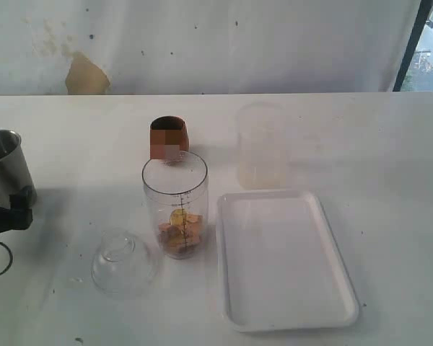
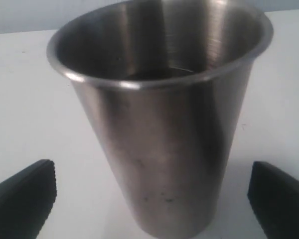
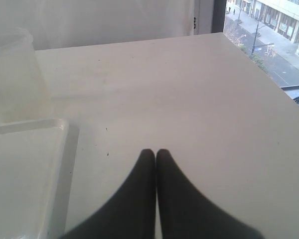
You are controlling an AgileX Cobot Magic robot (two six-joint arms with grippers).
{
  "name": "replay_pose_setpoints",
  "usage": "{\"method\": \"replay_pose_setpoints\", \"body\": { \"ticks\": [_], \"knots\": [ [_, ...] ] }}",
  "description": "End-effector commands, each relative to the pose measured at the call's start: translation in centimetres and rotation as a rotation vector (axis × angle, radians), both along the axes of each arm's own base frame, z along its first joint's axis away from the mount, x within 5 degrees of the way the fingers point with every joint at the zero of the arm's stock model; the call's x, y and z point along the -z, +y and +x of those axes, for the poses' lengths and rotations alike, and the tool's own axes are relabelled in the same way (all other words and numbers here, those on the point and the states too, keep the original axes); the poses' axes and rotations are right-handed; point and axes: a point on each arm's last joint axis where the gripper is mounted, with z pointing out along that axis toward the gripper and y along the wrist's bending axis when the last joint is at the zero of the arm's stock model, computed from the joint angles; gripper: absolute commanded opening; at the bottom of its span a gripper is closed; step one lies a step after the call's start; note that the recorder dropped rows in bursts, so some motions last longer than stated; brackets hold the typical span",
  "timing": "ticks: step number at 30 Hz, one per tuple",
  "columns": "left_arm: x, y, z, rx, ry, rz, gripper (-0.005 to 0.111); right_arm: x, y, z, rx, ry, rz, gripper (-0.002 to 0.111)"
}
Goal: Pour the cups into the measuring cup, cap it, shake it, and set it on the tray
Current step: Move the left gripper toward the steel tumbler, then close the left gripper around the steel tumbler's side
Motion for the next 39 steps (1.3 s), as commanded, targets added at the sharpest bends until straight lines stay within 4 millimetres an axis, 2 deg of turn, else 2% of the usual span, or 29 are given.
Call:
{"method": "replay_pose_setpoints", "body": {
  "ticks": [1, 9, 13, 18, 23, 39],
  "knots": [
    [-0.5, 0.1, 0.9, -0.015, -0.046, -0.001, 0.105, -0.1, 0.0, 0.0, 0.0, -0.009, 0.003, 0.0],
    [-0.9, 0.3, 1.8, -0.028, -0.079, -0.002, 0.105, -0.1, 0.0, 0.0, 0.0, -0.009, 0.003, 0.0],
    [-1.1, 0.8, 2.0, -0.097, -0.089, -0.008, 0.105, -0.1, 0.0, 0.0, 0.0, -0.009, 0.003, 0.0],
    [-1.4, 0.5, 3.0, -0.054, -0.12, -0.005, 0.105, -0.1, 0.0, 0.0, 0.0, -0.009, 0.003, 0.0],
    [-1.8, 0.8, 3.6, -0.096, -0.144, -0.01, 0.105, -0.1, 0.0, 0.0, 0.0, -0.009, 0.003, 0.0],
    [-1.8, 0.7, 3.6, -0.085, -0.144, -0.005, 0.105, -0.1, 0.0, 0.0, 0.0, -0.009, 0.003, 0.0]
  ]
}}
